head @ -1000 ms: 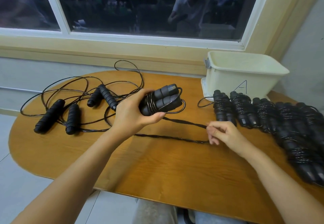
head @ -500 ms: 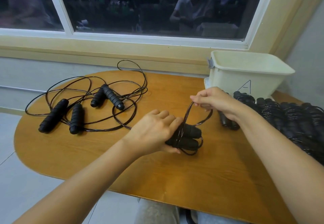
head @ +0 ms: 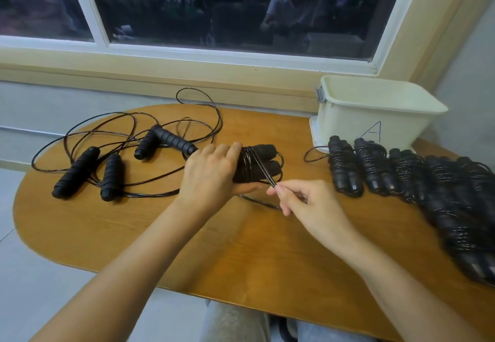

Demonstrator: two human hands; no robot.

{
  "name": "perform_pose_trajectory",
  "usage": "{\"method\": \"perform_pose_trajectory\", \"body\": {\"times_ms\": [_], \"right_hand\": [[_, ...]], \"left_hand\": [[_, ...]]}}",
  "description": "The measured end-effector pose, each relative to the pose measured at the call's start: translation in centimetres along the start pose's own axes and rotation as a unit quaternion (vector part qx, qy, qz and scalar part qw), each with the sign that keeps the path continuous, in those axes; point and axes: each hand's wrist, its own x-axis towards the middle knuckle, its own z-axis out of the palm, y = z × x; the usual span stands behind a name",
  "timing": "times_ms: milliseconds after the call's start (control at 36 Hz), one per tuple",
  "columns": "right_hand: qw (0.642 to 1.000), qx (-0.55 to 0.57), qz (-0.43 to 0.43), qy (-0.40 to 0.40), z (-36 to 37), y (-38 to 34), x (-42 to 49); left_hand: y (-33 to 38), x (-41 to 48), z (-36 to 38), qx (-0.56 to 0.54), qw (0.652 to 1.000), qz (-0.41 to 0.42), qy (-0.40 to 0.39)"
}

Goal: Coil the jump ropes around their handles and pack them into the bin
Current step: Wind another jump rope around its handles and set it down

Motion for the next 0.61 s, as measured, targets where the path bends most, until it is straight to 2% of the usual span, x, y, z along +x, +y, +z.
{"method": "perform_pose_trajectory", "body": {"times_ms": [167, 333, 444, 611], "right_hand": [[0.988, 0.122, 0.081, -0.043, 0.4, 0.6, -0.5], [0.961, 0.223, 0.159, -0.048, 1.4, 1.1, -0.4], [0.959, 0.229, 0.164, -0.029, 1.9, 1.3, 0.2], [0.96, 0.223, 0.166, 0.017, 2.3, 1.7, 0.8]], "left_hand": [[0.1, -0.4, -0.8, -0.158, 0.986, -0.04, -0.019], [0.5, -0.6, -0.9, -0.225, 0.972, -0.069, -0.028], [0.3, -0.5, -1.0, -0.289, 0.952, -0.08, -0.059], [-0.1, -0.3, -0.8, -0.408, 0.904, -0.065, -0.11]]}}
